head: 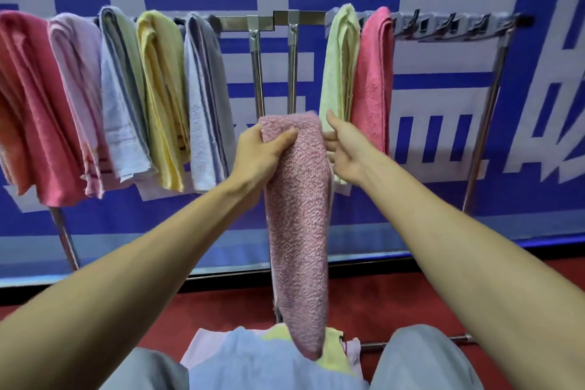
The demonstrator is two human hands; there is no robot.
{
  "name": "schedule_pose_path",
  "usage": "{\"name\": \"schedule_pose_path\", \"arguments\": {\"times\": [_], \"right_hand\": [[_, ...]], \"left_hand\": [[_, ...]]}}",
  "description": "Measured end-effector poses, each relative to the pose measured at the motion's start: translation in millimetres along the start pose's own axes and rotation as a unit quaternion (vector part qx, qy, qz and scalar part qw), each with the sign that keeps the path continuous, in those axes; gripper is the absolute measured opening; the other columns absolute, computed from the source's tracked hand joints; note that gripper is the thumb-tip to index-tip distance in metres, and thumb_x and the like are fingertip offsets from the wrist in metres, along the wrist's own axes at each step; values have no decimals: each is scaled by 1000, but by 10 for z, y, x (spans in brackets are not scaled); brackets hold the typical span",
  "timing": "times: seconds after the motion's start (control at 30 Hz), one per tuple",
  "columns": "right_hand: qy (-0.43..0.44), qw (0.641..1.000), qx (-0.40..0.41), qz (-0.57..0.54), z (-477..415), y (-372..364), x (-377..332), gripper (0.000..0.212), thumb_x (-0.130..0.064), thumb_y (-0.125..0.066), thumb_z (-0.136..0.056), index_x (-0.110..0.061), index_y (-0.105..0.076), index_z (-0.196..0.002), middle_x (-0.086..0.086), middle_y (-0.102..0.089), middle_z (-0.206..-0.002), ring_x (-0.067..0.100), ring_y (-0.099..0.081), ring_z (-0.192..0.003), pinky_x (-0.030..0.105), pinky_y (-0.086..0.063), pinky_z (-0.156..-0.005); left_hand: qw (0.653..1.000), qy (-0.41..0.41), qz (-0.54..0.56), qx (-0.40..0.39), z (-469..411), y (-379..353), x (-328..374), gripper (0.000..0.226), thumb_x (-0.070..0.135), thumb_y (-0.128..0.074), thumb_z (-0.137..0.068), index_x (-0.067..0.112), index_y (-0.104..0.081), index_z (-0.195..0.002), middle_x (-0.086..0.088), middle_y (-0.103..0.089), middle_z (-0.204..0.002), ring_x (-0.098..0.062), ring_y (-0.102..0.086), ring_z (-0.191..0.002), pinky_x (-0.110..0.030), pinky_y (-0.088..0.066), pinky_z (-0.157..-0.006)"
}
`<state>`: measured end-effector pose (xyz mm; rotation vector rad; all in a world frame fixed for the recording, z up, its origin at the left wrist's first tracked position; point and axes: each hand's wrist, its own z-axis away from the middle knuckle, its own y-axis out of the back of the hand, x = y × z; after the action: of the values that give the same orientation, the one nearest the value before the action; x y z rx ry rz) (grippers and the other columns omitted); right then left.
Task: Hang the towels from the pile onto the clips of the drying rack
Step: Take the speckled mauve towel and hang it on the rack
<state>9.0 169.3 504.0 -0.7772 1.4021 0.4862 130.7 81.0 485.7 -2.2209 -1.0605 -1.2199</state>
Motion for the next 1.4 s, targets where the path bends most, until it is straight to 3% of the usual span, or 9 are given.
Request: {"name": "schedule_pose_path", "arguments": {"times": [0.07, 0.17, 0.4, 0.57, 0.73, 0.83, 1.0, 1.17, 1.4], "right_hand": [[-32, 997, -66, 9, -23, 49, 141, 68, -65, -34, -93, -6, -66, -102, 11, -65, -100, 27, -60, -97, 37, -45, -94], [-38, 989, -137, 30, -10, 76, 296, 77, -66, -27, -93, -4, -62, -122, 9, -68, -98, 21, -65, -85, 31, -50, -76], [99, 959, -173, 200, 151, -68, 363, 20, -9, -69, -84, -6, -67, -104, 5, -71, -91, 12, -66, -79, 25, -53, -68], [135, 977, -117, 121, 164, -259, 241, 27, 5, -67, -82, 2, -66, -109, 14, -70, -97, 20, -68, -82, 29, -58, -76], [72, 995, -66, -26, 43, -365, 54, 21, 7, -60, -87, 9, -62, -108, 17, -68, -96, 24, -67, -84, 28, -59, -72], [41, 996, -24, -81, -61, -360, -1, 24, 11, -56, -87, 12, -59, -112, 21, -65, -108, 28, -66, -92, 36, -56, -81], [19, 993, 41, -113, -109, -218, -48, 43, 16, -51, -87, 12, -45, -129, 20, -62, -105, 29, -64, -94, 46, -53, -89], [29, 986, 116, -117, -58, -90, -85, 41, 20, -51, -84, 8, -49, -123, 16, -57, -84, 23, -61, -65, 33, -57, -48], [49, 976, 180, -110, -50, -5, -124, 47, 23, -48, -80, 6, -52, -123, 15, -59, -82, 20, -61, -52, 28, -53, -42]], "left_hand": [[999, 24, -23, 25, -129, -27, 34, 7, 19, -68, -87, 12, -70, -85, 0, -72, -83, -10, -66, -76, -28, -54, -70], [990, 53, -93, 89, -314, 8, -8, 26, 30, -72, -80, 5, -69, -87, -8, -71, -91, -22, -67, -86, -35, -53, -72], [966, 137, -144, 163, -376, 217, -8, 27, 28, -71, -83, 9, -54, -93, -7, -59, -103, -22, -55, -92, -32, -44, -74], [970, 223, 45, 84, -273, 433, -80, 36, 40, -64, -86, 9, -62, -104, -10, -67, -100, -24, -62, -92, -36, -51, -79], [930, 272, 234, -76, 101, 481, -386, 55, 69, -41, -87, 19, -58, -73, 2, -53, -63, -12, -48, -58, -23, -37, -53], [924, 276, 227, -139, 405, 332, -531, 49, 52, -54, -85, 13, -67, -111, -4, -71, -107, -18, -67, -93, -34, -52, -85], [946, 238, 162, -151, 697, 149, -667, 36, 11, -76, -65, 2, -68, -98, -11, -73, -95, -21, -68, -83, -30, -56, -75], [963, 188, 19, -195, 786, 33, -696, 32, -14, -76, -64, 2, -61, -87, -9, -64, -77, -18, -60, -69, -30, -52, -65], [956, 148, -69, -245, 700, 19, -747, 44, -20, -75, -60, 10, -57, -86, -2, -63, -73, -16, -61, -69, -33, -55, -67]]}}
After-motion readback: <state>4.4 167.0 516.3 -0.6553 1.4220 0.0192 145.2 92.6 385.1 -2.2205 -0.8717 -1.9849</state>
